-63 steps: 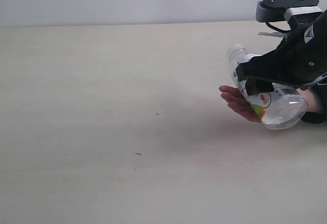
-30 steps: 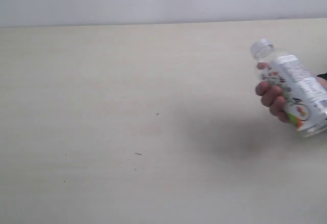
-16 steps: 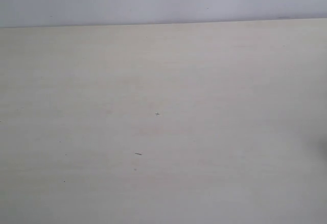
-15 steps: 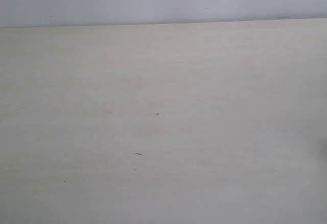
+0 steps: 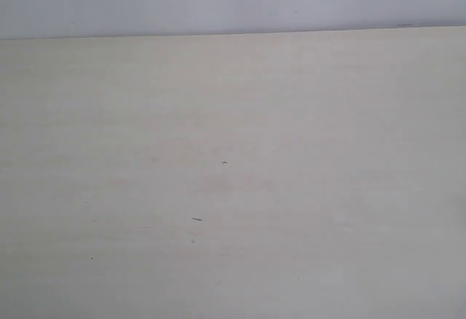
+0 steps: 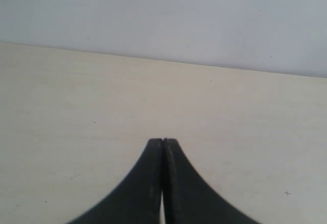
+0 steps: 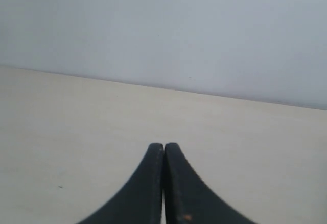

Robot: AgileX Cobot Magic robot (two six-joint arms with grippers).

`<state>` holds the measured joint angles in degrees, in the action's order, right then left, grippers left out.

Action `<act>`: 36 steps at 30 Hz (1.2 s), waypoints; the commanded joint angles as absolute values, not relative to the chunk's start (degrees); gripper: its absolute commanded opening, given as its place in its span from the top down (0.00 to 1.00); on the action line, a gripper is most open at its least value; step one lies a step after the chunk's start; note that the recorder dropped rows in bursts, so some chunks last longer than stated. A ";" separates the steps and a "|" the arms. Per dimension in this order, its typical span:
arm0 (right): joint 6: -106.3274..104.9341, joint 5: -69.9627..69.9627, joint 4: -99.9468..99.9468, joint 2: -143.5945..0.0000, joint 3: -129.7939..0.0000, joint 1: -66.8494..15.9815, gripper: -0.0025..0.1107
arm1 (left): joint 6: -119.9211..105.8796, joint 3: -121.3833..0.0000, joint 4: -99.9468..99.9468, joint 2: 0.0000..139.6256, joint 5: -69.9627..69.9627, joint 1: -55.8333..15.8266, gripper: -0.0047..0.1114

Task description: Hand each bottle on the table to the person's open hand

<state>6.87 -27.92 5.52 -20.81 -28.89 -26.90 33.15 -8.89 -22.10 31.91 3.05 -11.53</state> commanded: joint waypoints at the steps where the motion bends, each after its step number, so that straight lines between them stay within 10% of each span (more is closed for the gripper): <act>1: 1.35 -18.94 6.16 -13.89 -19.16 -20.63 0.98 | 33.18 -8.73 -22.09 31.73 3.09 -11.43 0.96; 36: -1.01 -17.45 4.40 0.00 0.00 -14.05 0.98 | 33.18 -8.73 -22.09 31.73 2.84 -11.43 0.96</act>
<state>-0.93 -17.30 4.43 -0.35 -0.31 -14.33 33.15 -8.89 -22.10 31.91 3.02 -11.53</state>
